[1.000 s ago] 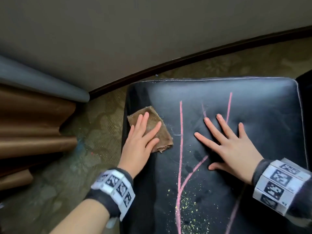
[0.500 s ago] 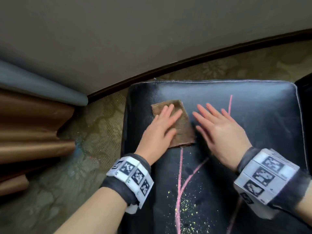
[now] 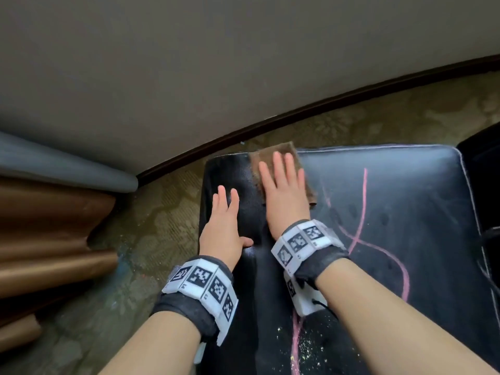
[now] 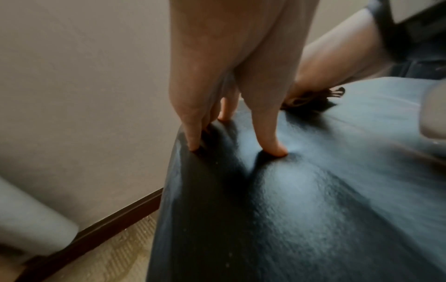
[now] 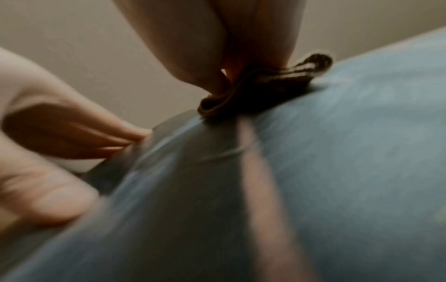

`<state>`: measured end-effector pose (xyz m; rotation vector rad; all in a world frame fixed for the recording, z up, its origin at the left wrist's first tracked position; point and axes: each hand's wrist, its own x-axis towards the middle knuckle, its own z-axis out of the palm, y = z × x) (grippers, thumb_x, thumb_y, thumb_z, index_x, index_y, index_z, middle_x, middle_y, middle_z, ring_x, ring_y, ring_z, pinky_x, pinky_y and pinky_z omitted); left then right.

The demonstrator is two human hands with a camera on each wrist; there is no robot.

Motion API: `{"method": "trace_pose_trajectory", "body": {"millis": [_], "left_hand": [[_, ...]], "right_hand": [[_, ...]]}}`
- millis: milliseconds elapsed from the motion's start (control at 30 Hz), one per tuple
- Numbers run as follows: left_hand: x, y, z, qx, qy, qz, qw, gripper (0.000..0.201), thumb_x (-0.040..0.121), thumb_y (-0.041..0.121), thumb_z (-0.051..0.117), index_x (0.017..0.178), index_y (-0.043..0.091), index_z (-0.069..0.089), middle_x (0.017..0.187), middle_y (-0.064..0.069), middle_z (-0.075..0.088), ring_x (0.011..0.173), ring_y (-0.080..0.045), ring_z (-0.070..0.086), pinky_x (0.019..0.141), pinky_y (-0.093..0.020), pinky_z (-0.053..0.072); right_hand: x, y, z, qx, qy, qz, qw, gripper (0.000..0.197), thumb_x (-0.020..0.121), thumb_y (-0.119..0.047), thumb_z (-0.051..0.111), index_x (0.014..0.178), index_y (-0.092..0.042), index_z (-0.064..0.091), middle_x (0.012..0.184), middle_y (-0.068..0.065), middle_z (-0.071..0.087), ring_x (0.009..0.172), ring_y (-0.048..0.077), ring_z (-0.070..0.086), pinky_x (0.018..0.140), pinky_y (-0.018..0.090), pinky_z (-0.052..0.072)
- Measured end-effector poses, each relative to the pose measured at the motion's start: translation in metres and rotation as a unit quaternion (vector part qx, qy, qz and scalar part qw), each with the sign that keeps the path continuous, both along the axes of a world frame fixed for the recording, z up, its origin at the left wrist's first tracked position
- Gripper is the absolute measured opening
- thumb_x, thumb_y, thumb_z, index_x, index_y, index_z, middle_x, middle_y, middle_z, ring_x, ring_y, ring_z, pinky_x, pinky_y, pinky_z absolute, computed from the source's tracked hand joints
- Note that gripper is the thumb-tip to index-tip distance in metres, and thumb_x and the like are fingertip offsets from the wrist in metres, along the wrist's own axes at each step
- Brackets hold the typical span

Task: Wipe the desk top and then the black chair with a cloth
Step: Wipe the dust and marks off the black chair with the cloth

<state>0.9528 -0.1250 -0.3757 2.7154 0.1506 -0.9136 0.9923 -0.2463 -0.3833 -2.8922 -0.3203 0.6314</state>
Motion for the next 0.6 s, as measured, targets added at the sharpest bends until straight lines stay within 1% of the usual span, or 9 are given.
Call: {"method": "trace_pose_trajectory", "body": {"millis": [67,133,200,267,333,467,533,567,600], "left_hand": [[0.000,0.000,-0.001,0.001,0.001,0.003,1.000,0.101,0.082,0.024,0.071,0.151,0.019,-0.002,0.156,-0.003,-0.021,0.146,-0.017,-0.008,0.110,-0.028,0.027],[0.000,0.001,-0.002,0.004,0.004,-0.006,1.000,0.101,0.082,0.026,0.071,0.151,0.018,-0.003,0.156,-0.004,-0.021,0.146,-0.017,-0.008,0.109,-0.026,0.027],[0.001,0.000,-0.001,0.014,0.007,-0.015,1.000,0.102,0.083,0.029,0.070,0.151,0.019,-0.006,0.156,-0.005,-0.021,0.146,-0.018,-0.008,0.106,-0.026,0.031],[0.002,-0.003,0.000,0.024,0.003,-0.020,1.000,0.101,0.084,0.029,0.068,0.150,0.019,-0.007,0.156,-0.006,-0.021,0.146,-0.018,-0.008,0.105,-0.025,0.033],[0.003,-0.007,-0.001,0.032,0.000,-0.018,0.999,0.101,0.084,0.027,0.069,0.150,0.017,-0.008,0.156,-0.007,-0.021,0.146,-0.019,-0.009,0.105,-0.027,0.034],[0.006,-0.006,-0.003,0.023,-0.005,-0.008,1.000,0.097,0.082,0.023,0.071,0.151,0.016,0.003,0.157,-0.007,-0.018,0.146,-0.020,-0.005,0.109,-0.029,0.029],[0.006,-0.002,-0.003,0.013,-0.004,-0.009,1.000,0.097,0.081,0.026,0.072,0.151,0.017,0.005,0.157,-0.007,-0.018,0.146,-0.019,-0.005,0.110,-0.027,0.025],[0.005,-0.001,-0.003,0.012,0.000,-0.012,1.000,0.099,0.081,0.028,0.071,0.151,0.018,0.002,0.157,-0.006,-0.019,0.146,-0.018,-0.005,0.109,-0.026,0.026],[0.004,-0.001,-0.003,0.013,0.002,-0.015,1.000,0.100,0.082,0.030,0.070,0.151,0.019,-0.002,0.157,-0.005,-0.019,0.146,-0.017,-0.005,0.108,-0.026,0.028]], "right_hand": [[-0.009,0.011,-0.006,0.018,0.009,0.100,0.995,0.065,0.097,-0.019,0.036,0.150,-0.014,-0.002,0.155,0.014,-0.017,0.142,0.032,-0.017,0.116,0.047,-0.007],[-0.002,-0.006,-0.009,0.052,-0.038,0.119,0.991,0.054,0.096,-0.015,0.021,0.149,-0.009,0.013,0.156,0.016,-0.001,0.144,0.032,-0.003,0.117,0.047,0.003],[0.013,-0.037,-0.012,0.049,-0.061,0.025,0.997,0.057,0.092,-0.011,0.009,0.148,-0.007,0.015,0.156,0.016,0.004,0.145,0.032,0.002,0.118,0.043,0.007],[0.025,-0.056,-0.012,-0.003,-0.013,-0.069,0.998,0.054,0.097,-0.004,0.018,0.149,-0.008,0.004,0.157,0.014,-0.006,0.145,0.029,-0.007,0.118,0.039,-0.001],[0.026,-0.046,-0.007,-0.024,-0.019,-0.108,0.994,0.060,0.095,-0.003,0.028,0.149,-0.009,0.002,0.157,0.015,-0.007,0.144,0.031,-0.008,0.118,0.042,-0.001],[-0.005,0.012,-0.007,0.008,-0.021,0.103,0.994,0.060,0.097,-0.013,0.030,0.149,-0.006,0.000,0.156,0.016,-0.010,0.143,0.034,-0.010,0.118,0.047,-0.001],[-0.003,0.001,-0.012,0.060,-0.041,0.174,0.982,0.054,0.093,-0.011,0.040,0.144,0.000,0.026,0.154,0.021,0.015,0.143,0.034,0.015,0.117,0.044,0.018],[0.004,-0.016,-0.015,0.077,-0.087,0.155,0.981,0.051,0.087,-0.011,0.049,0.136,0.001,0.042,0.146,0.022,0.034,0.135,0.036,0.034,0.113,0.041,0.028],[0.012,-0.037,-0.016,0.083,-0.132,0.108,0.982,0.049,0.083,-0.011,0.053,0.131,0.002,0.049,0.141,0.023,0.042,0.130,0.036,0.042,0.115,0.034,0.026]]}}
